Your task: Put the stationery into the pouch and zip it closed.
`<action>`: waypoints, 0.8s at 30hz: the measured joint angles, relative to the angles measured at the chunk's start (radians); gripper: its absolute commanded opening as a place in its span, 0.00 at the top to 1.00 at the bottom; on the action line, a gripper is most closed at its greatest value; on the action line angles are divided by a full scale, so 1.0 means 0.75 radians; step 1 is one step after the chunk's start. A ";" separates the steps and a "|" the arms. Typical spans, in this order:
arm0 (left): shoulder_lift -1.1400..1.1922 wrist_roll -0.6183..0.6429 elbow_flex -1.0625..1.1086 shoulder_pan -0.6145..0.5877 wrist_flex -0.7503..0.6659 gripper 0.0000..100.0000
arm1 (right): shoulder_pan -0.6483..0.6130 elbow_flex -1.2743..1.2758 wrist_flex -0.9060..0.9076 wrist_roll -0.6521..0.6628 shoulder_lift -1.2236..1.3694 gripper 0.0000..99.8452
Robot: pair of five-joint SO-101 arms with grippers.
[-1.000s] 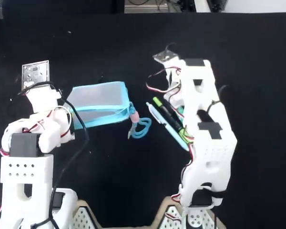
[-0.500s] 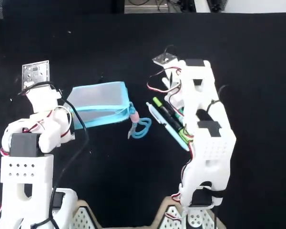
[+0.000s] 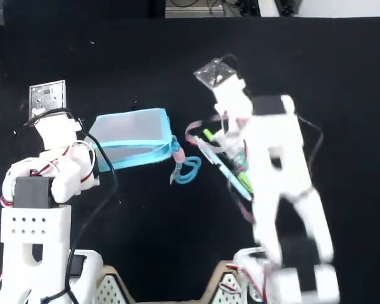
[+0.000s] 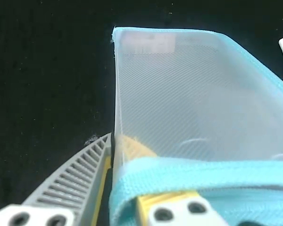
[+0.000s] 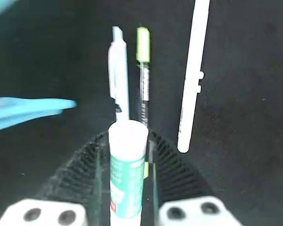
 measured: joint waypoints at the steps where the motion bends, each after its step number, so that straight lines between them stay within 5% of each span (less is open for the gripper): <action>1: 0.000 0.000 0.000 0.000 0.000 0.97 | -0.033 0.035 0.000 -0.033 -0.100 0.99; 14: 0.000 0.000 0.000 0.000 0.000 0.97 | -0.708 0.186 -0.068 -0.462 -1.252 0.99; 18: 0.000 0.000 0.000 0.000 0.000 0.97 | -0.878 0.411 -0.344 -0.471 -1.453 0.99; 24: 0.000 0.000 0.008 0.000 -0.002 0.97 | -0.912 0.851 -0.851 -0.473 -1.624 0.99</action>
